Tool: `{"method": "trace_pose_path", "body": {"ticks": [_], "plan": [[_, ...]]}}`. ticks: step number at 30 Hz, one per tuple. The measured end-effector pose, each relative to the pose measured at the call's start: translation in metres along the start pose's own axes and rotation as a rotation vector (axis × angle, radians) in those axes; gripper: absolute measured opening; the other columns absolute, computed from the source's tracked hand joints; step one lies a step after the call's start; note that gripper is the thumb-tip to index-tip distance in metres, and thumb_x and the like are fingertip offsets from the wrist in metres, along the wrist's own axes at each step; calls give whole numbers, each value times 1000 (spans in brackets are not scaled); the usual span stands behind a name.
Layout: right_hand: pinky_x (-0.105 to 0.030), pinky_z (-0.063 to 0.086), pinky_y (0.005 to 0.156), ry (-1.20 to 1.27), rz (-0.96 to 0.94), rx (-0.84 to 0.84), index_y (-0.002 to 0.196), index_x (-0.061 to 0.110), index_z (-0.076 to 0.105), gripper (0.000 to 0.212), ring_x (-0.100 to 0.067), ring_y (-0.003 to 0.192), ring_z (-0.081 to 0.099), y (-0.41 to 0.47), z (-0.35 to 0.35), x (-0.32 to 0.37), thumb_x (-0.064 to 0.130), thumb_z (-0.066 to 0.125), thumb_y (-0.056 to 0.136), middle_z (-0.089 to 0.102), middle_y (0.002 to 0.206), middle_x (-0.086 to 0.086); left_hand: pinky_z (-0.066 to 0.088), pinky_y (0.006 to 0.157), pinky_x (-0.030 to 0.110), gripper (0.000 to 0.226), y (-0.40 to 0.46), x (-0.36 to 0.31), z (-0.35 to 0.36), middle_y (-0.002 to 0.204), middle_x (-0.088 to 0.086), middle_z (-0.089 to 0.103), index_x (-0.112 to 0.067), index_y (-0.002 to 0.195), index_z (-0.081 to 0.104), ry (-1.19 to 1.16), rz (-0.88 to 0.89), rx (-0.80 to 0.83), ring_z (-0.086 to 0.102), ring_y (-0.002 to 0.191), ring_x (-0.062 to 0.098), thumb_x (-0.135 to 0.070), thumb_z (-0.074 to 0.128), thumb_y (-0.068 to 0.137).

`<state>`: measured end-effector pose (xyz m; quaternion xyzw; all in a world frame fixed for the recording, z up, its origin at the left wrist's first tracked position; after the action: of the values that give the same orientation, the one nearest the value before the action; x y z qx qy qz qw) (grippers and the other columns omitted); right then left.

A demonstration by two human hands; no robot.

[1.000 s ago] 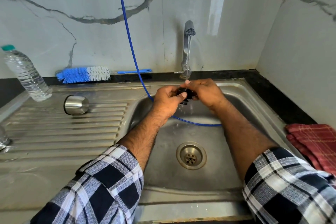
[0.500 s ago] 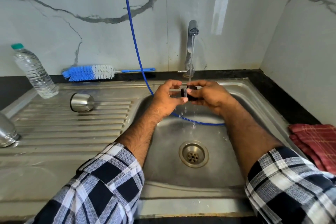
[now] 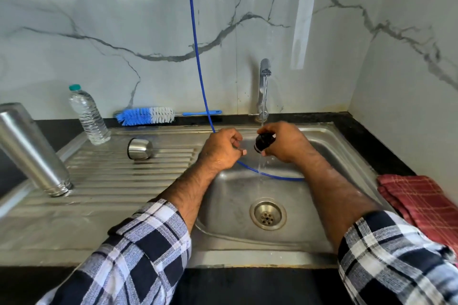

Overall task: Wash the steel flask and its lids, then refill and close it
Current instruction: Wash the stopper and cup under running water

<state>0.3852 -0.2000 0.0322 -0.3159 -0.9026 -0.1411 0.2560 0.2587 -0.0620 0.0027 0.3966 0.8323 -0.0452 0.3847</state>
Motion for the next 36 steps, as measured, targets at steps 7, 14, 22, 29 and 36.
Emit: {"method": "trace_pose_path", "body": {"ticks": [7,14,22,29,36], "plan": [[-27,52,86,-83,-80,0,134,32,71,63,-20,113,65,-20,-20,37,3,86,80,69,133,-2,61,82,32,27,-23,-14,-39,80,-16,70,-33,90,68,131,52,-1,68,78,9,-33,92,78],[-26,49,87,-132,-163,-64,130,29,74,63,-23,112,66,-26,-41,71,7,92,73,71,129,-4,61,84,31,26,-25,-37,-84,82,-11,73,-24,97,75,139,103,-58,71,80,9,-32,92,79],[-30,56,89,-70,-233,-229,126,33,74,60,-23,107,68,-25,-89,107,5,85,74,70,126,-6,62,85,32,22,-19,-80,-134,80,-13,73,-24,94,77,88,158,-196,72,81,11,-28,92,79],[-33,53,91,1,-264,-385,128,26,73,54,-31,110,67,-42,-73,101,14,86,77,67,124,-10,62,76,35,15,-32,-59,-116,83,-7,75,-23,97,74,-11,186,-332,73,77,16,-21,83,86],[-27,49,87,-120,-169,-181,126,31,74,59,-26,112,68,-36,-53,88,10,92,74,71,125,-6,59,85,29,17,-33,-28,-94,85,-12,72,-25,92,77,139,52,-87,72,86,13,-29,90,81]]}}
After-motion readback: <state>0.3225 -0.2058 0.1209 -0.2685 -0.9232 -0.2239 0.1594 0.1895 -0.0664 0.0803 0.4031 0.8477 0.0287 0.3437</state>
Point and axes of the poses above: each hand's wrist, its own y-axis towards the middle knuckle, its own z-axis out of the palm, x = y × z, the point moved 8 cm from there along y, towards the middle knuckle
